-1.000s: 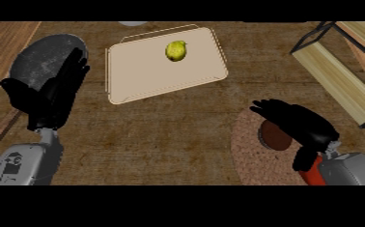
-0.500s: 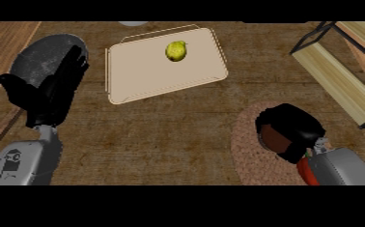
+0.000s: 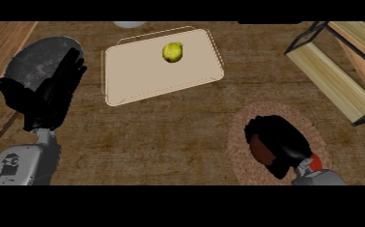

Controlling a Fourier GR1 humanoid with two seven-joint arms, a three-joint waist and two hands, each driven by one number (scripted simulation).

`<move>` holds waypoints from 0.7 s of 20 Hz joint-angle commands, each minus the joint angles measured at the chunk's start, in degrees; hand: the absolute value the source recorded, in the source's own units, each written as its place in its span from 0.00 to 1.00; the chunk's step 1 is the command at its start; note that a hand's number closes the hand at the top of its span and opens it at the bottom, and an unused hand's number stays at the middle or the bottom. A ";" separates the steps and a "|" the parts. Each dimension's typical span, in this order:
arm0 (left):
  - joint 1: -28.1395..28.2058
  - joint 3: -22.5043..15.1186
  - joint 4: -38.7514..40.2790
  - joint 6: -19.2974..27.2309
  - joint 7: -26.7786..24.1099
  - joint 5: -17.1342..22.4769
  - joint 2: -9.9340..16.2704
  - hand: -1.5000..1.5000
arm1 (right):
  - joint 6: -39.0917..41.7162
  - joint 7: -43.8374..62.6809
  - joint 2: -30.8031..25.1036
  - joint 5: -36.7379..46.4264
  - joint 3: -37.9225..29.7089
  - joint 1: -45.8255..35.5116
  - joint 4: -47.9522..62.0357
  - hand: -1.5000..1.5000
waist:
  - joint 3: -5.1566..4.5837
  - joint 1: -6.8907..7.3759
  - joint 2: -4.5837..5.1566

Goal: Pick the cupcake from the placemat and place it in the tiered shelf

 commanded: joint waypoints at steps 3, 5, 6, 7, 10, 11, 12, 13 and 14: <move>0.59 3.04 0.92 -2.79 -1.23 2.12 2.60 0.50 | 3.51 13.76 9.00 1.59 5.36 12.42 -14.08 1.00 | 0.62 -0.21 0.44; 1.64 0.97 -0.02 -1.36 -1.21 0.62 0.39 0.50 | 1.26 15.04 11.60 1.06 7.65 16.70 -18.93 1.00 | 0.66 -0.14 0.46; 0.33 1.32 -0.56 -1.58 1.51 1.68 0.93 0.50 | 0.53 14.88 14.57 -1.75 7.09 16.22 -19.15 1.00 | 0.69 -0.13 0.45; 1.59 0.71 1.57 -0.35 -2.43 -0.18 -0.67 0.50 | 3.18 13.47 14.22 -6.39 3.58 14.72 -23.12 1.00 | 0.65 -0.44 0.56; 1.78 1.54 -0.71 -1.76 -0.03 1.04 1.33 0.50 | -0.83 18.12 15.63 -12.78 5.72 17.60 -32.42 1.00 | 0.69 -0.37 0.30; 1.43 0.03 0.45 0.13 -1.84 -1.29 -0.51 0.50 | -0.31 18.61 15.67 -13.50 3.82 16.85 -35.53 1.00 | 0.68 -0.58 0.47; -0.29 1.04 -0.21 0.10 -0.11 -0.18 0.22 0.50 | -0.14 22.45 15.70 -14.82 4.68 14.63 -39.21 1.00 | 0.66 -0.36 0.43; -0.24 1.30 -0.45 -1.13 0.47 0.47 1.13 0.50 | -0.56 20.62 15.72 -17.07 2.19 16.31 -41.25 1.00 | 0.71 -0.29 0.47; 3.53 1.47 -2.63 -1.29 -1.73 0.96 0.25 0.50 | -3.45 22.81 15.74 -16.69 3.70 17.87 -43.06 1.00 | 0.69 0.32 0.37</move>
